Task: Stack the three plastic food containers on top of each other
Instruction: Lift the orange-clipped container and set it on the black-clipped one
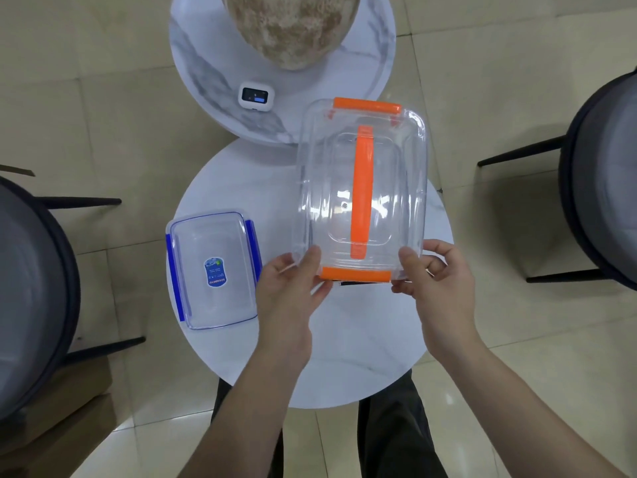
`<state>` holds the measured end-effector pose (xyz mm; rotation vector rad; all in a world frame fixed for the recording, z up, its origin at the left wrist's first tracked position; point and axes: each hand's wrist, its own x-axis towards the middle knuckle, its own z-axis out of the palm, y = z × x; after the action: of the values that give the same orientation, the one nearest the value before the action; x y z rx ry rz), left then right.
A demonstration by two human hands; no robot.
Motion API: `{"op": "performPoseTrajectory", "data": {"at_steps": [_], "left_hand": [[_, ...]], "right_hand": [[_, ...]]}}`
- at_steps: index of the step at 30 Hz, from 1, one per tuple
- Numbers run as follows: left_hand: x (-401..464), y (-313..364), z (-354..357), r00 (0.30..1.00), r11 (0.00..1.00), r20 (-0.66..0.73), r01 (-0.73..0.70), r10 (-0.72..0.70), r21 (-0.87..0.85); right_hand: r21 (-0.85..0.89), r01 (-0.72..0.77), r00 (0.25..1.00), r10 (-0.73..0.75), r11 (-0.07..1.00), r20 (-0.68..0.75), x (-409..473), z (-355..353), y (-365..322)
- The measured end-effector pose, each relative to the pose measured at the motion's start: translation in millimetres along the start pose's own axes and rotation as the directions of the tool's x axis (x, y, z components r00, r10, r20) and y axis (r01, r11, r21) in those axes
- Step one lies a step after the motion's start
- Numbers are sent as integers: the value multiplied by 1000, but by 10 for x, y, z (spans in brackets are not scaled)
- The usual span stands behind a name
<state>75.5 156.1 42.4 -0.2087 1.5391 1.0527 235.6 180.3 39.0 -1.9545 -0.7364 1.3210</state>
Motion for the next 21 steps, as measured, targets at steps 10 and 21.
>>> {"op": "performPoseTrajectory", "data": {"at_steps": [10, 21], "left_hand": [[-12, -69, -62, 990, 970, 100, -121, 101, 211], [11, -89, -45, 994, 950, 31, -113, 109, 293]], "right_hand": [[-35, 78, 996, -80, 996, -50, 127, -173, 63], [-42, 134, 991, -134, 990, 13, 179, -212, 64]]}}
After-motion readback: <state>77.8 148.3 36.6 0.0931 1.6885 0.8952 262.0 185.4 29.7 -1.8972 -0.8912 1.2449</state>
